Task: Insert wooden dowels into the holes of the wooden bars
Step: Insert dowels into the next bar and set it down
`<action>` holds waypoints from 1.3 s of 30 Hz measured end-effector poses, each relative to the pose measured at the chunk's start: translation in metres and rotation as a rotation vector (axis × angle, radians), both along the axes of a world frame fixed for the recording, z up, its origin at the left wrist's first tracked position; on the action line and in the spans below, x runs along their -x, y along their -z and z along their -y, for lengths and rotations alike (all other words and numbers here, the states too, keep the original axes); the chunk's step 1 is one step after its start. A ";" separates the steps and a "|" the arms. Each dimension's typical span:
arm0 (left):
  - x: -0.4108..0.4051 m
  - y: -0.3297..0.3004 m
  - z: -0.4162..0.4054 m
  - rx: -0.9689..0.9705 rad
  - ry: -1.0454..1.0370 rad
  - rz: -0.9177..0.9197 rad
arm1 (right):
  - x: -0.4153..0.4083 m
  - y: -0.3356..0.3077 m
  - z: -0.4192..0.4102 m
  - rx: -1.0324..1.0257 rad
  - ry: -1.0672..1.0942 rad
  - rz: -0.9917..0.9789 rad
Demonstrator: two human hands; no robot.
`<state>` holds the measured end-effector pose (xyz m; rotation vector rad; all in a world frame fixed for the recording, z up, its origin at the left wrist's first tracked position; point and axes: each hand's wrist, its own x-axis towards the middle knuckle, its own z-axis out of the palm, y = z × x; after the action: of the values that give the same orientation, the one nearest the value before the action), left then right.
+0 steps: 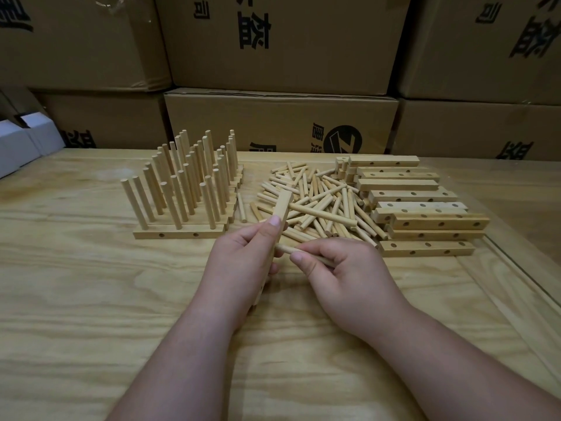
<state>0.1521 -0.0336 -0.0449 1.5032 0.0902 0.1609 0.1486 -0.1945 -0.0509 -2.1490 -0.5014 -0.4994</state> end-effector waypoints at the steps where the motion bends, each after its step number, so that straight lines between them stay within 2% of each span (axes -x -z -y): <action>1: 0.000 0.000 -0.001 -0.006 0.003 -0.005 | 0.000 0.000 0.001 -0.034 -0.016 -0.040; 10: 0.002 0.000 0.000 -0.024 0.033 0.019 | -0.002 -0.004 0.002 -0.309 -0.086 -0.411; 15: 0.001 0.000 0.003 -0.006 0.002 -0.014 | -0.004 -0.003 -0.003 -0.389 -0.028 -0.379; 17: 0.000 0.000 0.003 -0.016 -0.023 -0.028 | -0.002 -0.004 -0.003 -0.268 0.012 -0.282; 20: -0.001 0.000 0.003 -0.027 -0.042 -0.042 | -0.001 -0.007 0.001 0.114 0.053 -0.008; 24: -0.002 0.001 0.003 -0.052 -0.027 -0.041 | 0.000 -0.011 0.000 0.192 0.034 0.097; 31: -0.001 0.003 0.003 -0.090 -0.021 -0.024 | 0.000 -0.007 -0.004 -0.153 0.003 -0.303; 35: 0.000 0.001 0.004 -0.018 -0.005 -0.019 | 0.001 -0.009 -0.003 -0.248 -0.012 -0.308; 39: 0.000 -0.003 -0.002 0.120 -0.008 -0.042 | 0.001 -0.011 0.005 -0.620 -0.038 -0.281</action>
<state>0.1520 -0.0315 -0.0419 1.3869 0.1372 0.1286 0.1478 -0.1999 -0.0398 -1.5734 -0.1919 -0.2744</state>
